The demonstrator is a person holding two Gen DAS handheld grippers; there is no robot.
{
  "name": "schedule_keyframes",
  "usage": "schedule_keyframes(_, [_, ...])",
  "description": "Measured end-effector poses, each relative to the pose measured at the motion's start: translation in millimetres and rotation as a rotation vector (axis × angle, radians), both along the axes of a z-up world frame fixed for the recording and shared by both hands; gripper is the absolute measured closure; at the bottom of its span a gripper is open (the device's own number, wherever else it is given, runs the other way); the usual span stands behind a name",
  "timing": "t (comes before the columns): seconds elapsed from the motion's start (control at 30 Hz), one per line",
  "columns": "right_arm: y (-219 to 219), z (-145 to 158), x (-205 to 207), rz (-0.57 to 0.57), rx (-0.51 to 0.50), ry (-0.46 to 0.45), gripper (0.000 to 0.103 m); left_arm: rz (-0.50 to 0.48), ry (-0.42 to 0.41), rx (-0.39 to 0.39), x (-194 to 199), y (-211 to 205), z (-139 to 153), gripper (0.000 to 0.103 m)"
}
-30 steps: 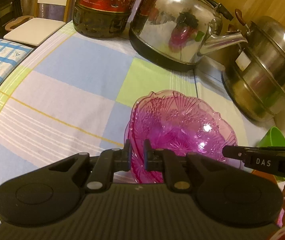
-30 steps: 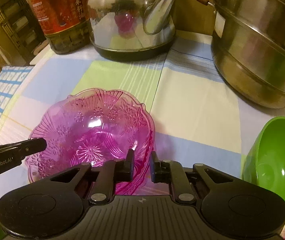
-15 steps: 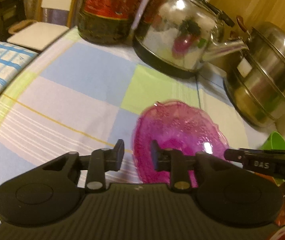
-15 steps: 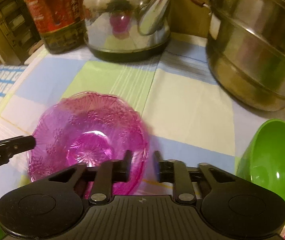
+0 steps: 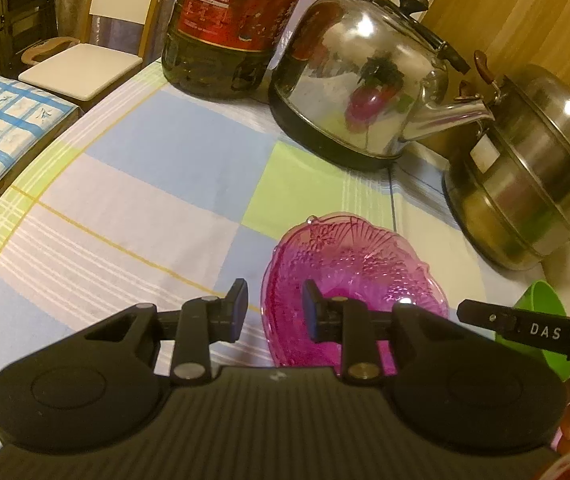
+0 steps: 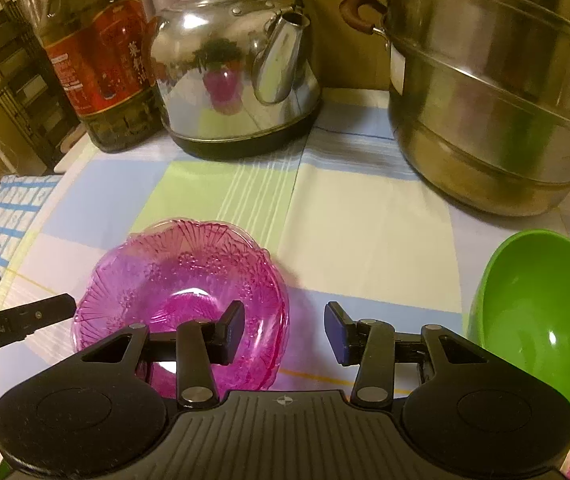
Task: Organize plates and bowls
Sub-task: 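Lower the plate beside the kettle and open both grippers, then withdraw both grippers and move toward the pink plate by the wall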
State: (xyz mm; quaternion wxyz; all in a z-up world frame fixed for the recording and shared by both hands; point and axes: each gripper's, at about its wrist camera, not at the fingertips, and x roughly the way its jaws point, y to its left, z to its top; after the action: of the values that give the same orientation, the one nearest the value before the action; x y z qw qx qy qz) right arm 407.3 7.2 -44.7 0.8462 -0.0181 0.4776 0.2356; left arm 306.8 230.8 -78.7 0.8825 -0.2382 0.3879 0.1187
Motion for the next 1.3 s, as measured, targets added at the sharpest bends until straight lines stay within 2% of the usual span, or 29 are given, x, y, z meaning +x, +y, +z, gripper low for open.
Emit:
schedule_keyframes(0.23, [-2, 13, -15, 0.002, 0.008, -0.009, 0.058, -0.03, -0.004, 0.022, -4, -7, 8, 0.077])
schedule_keyframes(0.4, [-7, 25, -27, -0.006, 0.015, -0.014, 0.058, -0.043, -0.01, 0.034, -12, -12, 16, 0.072])
schedule_keyframes(0.57, [-14, 37, -39, -0.02, 0.038, -0.006, 0.058, -0.049, -0.022, 0.045, -20, -17, 29, 0.061])
schedule_keyframes(0.63, [-17, 43, -45, -0.024, 0.049, -0.006, 0.058, -0.064, -0.036, 0.048, -25, -21, 35, 0.05])
schedule_keyframes(0.73, [-23, 53, -57, -0.034, 0.069, -0.01, 0.058, -0.073, -0.051, 0.062, -34, -27, 46, 0.043])
schedule_keyframes(1.03, [-57, 86, -100, -0.092, 0.094, -0.03, 0.058, -0.106, -0.096, 0.043, -75, -54, 78, 0.037])
schedule_keyframes(1.3, [-102, 98, -151, -0.181, 0.066, -0.028, 0.058, -0.16, -0.132, 0.096, -116, -99, 98, 0.037])
